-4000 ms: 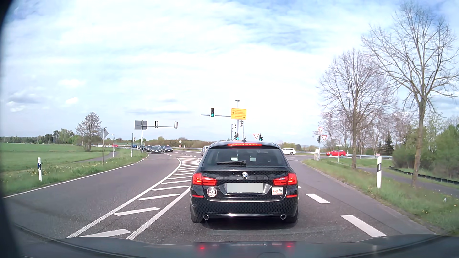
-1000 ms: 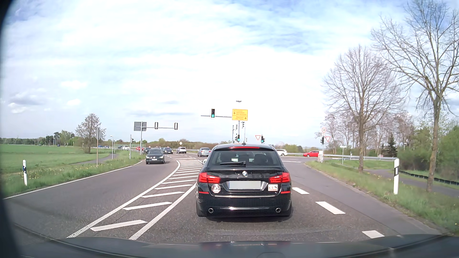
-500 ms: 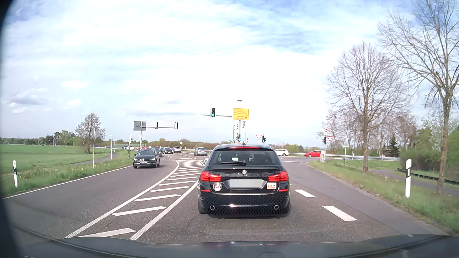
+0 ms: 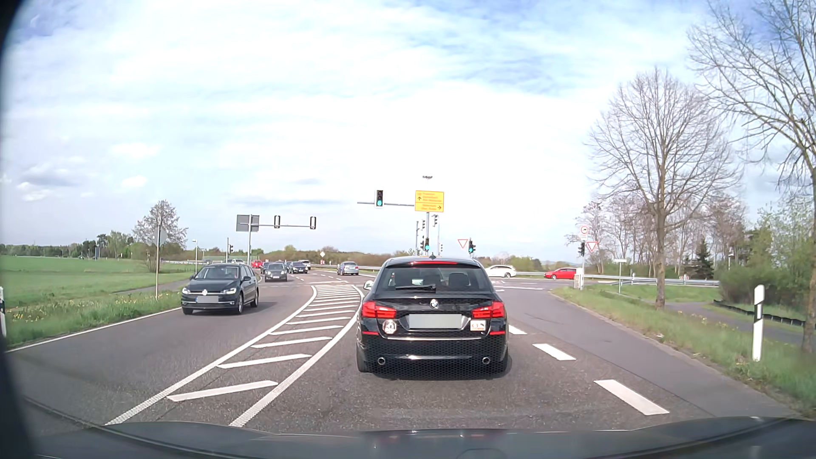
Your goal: Follow the waypoints while adhering to traffic rules and regulations
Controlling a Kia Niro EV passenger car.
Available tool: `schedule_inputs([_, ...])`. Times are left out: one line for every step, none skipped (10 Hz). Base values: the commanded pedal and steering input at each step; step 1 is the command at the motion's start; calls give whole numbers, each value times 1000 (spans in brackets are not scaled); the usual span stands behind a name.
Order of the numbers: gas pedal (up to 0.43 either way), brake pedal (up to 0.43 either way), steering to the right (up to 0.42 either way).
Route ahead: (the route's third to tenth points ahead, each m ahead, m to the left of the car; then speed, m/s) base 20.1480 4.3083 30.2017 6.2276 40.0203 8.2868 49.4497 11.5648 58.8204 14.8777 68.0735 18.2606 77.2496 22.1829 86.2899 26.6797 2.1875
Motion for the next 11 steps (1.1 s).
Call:
schedule_inputs([169, 0, -17])
schedule_inputs([169, 0, -17])
schedule_inputs([177, 0, -17])
schedule_inputs([189, 0, -16])
schedule_inputs([197, 0, -16])
schedule_inputs([209, 0, -15])
schedule_inputs([228, 0, -14])
schedule_inputs([228, 0, -14])
schedule_inputs([228, 0, -14])
schedule_inputs([228, 0, -12])
schedule_inputs([240, 0, -11])
